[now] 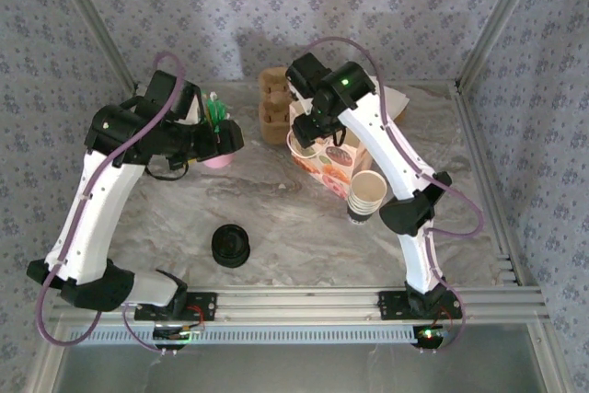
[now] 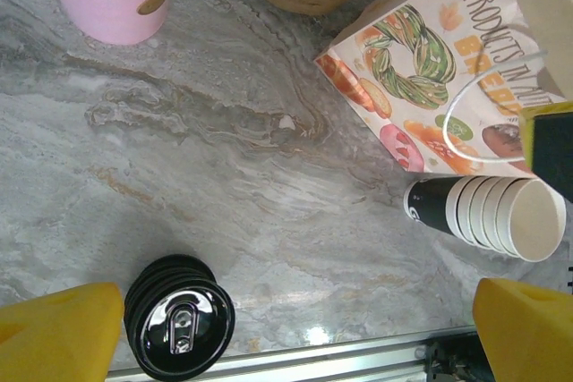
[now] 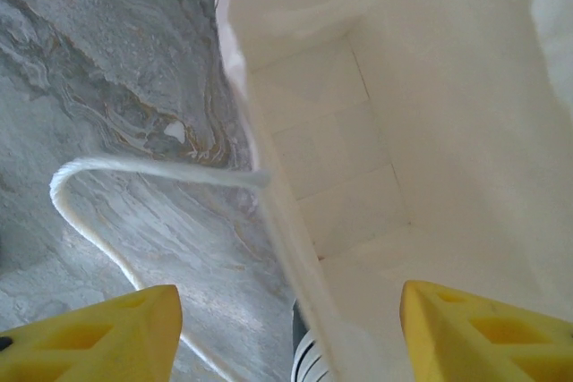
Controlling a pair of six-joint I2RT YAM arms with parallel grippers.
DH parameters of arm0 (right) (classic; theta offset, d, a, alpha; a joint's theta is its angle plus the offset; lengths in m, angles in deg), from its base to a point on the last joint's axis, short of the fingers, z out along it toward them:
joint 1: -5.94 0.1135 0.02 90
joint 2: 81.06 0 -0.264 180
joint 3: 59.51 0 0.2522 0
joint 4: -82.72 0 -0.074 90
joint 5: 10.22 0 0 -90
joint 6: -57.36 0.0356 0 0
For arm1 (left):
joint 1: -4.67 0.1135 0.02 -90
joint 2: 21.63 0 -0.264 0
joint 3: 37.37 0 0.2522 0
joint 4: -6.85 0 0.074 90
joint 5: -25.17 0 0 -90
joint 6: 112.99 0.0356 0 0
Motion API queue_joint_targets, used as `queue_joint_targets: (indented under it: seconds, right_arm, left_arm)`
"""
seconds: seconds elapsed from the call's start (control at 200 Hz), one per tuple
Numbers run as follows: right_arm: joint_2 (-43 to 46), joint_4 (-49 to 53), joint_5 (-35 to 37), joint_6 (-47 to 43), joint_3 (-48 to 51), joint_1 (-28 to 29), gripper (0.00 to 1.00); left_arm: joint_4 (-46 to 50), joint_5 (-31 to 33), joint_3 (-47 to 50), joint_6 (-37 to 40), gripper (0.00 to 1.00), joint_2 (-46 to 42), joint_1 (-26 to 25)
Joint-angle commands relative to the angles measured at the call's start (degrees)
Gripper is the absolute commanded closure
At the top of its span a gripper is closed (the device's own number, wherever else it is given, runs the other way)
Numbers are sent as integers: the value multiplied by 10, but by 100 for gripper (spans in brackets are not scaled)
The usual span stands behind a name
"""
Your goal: Pack the takeout coffee
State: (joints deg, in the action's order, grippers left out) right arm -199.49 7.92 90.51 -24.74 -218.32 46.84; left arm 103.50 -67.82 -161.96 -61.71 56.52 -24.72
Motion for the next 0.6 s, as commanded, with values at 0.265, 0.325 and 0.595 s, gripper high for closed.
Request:
queue_joint_targets:
  seconds: [0.265, 0.325, 0.595]
  right_arm:
    - [-5, -2, 23, -5, 31, 26, 73]
    - [-19, 6, 27, -7, 1, 35, 83]
    - [-50, 44, -15, 115, -64, 50, 97]
  left_arm:
    - [-5, -12, 6, -10, 0, -14, -3]
    - [-8, -12, 10, -11, 0, -17, -3]
    - [-19, -9, 25, -15, 0, -31, -3]
